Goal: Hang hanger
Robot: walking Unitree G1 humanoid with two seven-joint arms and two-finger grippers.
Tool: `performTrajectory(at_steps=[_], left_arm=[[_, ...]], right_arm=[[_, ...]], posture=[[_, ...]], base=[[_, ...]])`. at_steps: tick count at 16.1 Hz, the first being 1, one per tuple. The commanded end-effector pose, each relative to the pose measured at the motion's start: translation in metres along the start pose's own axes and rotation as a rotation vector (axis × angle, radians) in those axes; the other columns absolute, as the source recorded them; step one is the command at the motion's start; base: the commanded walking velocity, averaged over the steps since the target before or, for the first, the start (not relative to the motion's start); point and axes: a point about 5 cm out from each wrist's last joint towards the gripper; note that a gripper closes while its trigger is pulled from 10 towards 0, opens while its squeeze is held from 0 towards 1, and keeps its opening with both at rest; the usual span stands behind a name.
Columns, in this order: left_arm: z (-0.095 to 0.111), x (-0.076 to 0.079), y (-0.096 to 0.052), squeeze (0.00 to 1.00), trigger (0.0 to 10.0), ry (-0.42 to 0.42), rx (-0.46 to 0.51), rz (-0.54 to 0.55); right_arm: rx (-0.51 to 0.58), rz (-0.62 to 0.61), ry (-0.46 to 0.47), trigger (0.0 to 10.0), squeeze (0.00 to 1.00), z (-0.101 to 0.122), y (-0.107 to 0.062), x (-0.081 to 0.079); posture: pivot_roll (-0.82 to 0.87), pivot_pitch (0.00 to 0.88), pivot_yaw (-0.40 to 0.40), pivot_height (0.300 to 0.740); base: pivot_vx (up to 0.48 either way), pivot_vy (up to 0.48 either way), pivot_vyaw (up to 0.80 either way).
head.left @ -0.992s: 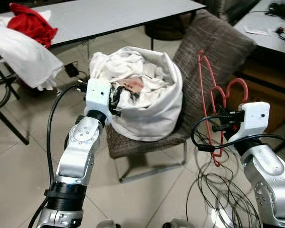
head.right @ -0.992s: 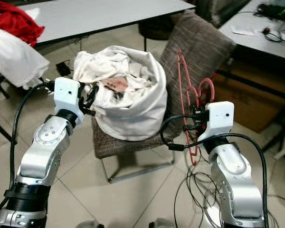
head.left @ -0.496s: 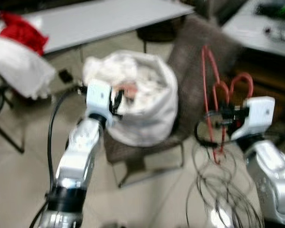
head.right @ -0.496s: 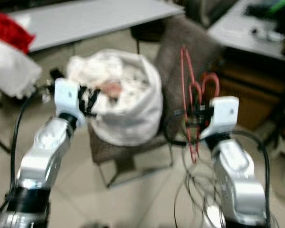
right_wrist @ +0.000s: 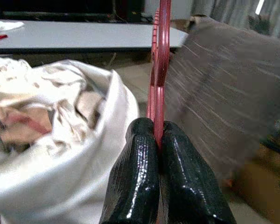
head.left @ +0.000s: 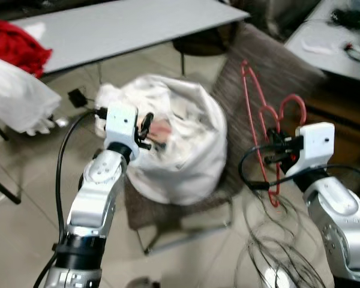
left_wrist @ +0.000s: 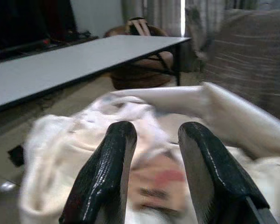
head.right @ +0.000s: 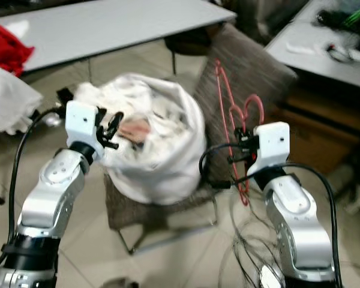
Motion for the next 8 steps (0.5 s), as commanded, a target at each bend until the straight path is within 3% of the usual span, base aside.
performTrajectory(at_steps=[1, 2, 4, 5, 8], left_arm=[[0.001, -0.007, -0.001, 0.00, 10.0, 0.009, 0.002, 0.025], [0.001, -0.007, -0.001, 0.00, 10.0, 0.009, 0.002, 0.025], [0.001, -0.006, 0.001, 0.00, 10.0, 0.023, -0.011, 0.016], [0.000, -0.006, 0.000, 0.00, 10.0, 0.022, -0.014, 0.019], [-0.008, -0.014, -0.010, 0.00, 10.0, -0.011, -0.044, 0.129]], right_arm=[[0.022, 0.015, -0.004, 10.0, 0.00, 0.005, 0.001, -0.003], [0.022, 0.015, -0.004, 10.0, 0.00, 0.005, 0.001, -0.003], [0.015, 0.074, -0.037, 10.0, 0.00, 0.004, 0.000, -0.010], [0.014, 0.104, -0.052, 10.0, 0.00, 0.003, -0.001, -0.013], [0.009, 0.144, -0.008, 10.0, 0.00, 0.001, -0.006, -0.014]], posture=[[-0.11, 0.032, 0.021, 0.740], [-0.11, 0.032, 0.021, 0.740], [-0.11, 0.032, 0.036, 0.740], [-0.11, 0.031, 0.036, 0.740], [-0.11, 0.030, 0.033, 0.740]], base=[[0.446, 0.000, 0.00], [0.446, 0.000, 0.00], [0.442, 0.000, 0.80], [0.431, 0.000, 0.00], [0.087, 0.000, 0.00]])
Point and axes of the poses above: a point about 5 cm out from each wrist's last joint towards the gripper, its own y axis pointing out of the wrist towards the gripper, its own z axis along the axis of the wrist's last joint, x = y × z, and after that the axes turned 3 degrees about -y, right-handed
